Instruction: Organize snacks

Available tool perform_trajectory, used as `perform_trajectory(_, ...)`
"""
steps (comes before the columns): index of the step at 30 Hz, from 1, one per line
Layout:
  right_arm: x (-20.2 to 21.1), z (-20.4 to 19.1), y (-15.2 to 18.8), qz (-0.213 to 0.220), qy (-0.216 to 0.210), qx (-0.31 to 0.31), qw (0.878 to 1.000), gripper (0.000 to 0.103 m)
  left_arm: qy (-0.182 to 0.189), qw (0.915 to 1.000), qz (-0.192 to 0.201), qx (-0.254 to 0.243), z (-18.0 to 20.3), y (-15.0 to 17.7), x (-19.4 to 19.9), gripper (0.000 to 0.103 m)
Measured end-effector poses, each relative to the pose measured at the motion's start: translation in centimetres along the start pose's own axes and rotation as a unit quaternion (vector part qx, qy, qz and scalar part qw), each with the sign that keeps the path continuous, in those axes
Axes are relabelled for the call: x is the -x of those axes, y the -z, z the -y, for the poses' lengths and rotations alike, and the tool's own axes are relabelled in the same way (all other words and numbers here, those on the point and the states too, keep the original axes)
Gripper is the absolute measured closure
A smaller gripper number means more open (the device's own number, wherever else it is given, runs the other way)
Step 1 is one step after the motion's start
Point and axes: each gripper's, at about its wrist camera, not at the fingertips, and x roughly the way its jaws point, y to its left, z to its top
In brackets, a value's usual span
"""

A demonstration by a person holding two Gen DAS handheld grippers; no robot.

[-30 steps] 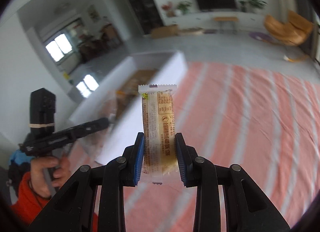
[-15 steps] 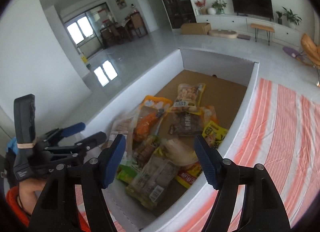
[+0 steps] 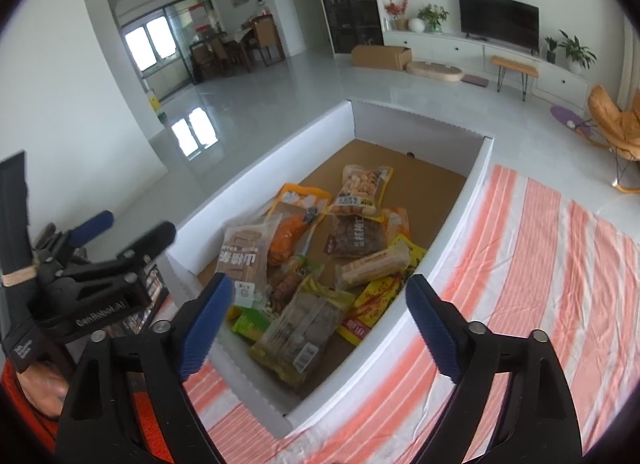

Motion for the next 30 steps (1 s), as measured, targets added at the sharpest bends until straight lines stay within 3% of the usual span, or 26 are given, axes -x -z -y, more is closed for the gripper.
perform_trajectory(5, 0.4, -0.1, 0.1, 0.003, 0.018, -0.011, 1.0, 0.01, -0.031, 0.9985, -0.004, -0.046, 1.1, 0.4, 0.8, 0.0)
perform_trajectory(9, 0.4, 0.1, 0.1, -0.005, 0.017, -0.027, 0.999, 0.01, 0.007, 0.9991, -0.024, -0.035, 1.0, 0.7, 0.8, 0.0)
perform_trajectory(16, 0.4, 0.1, 0.3, -0.009, 0.024, -0.023, 0.999, 0.01, 0.014, 0.9995, -0.022, -0.017, 0.7, 0.7, 1.2, 0.0)
perform_trajectory(20, 0.1, 0.1, 0.3, -0.015, 0.027, -0.022, 0.999, 0.01, 0.002, 0.9993, -0.013, -0.036, 1.1, 0.8, 1.5, 0.0)
perform_trajectory(30, -0.6, -0.8, 0.3, -0.028, 0.038, 0.0, 0.999, 0.01, 0.016, 0.9988, -0.036, -0.031, 1.3, 0.9, 0.5, 0.0)
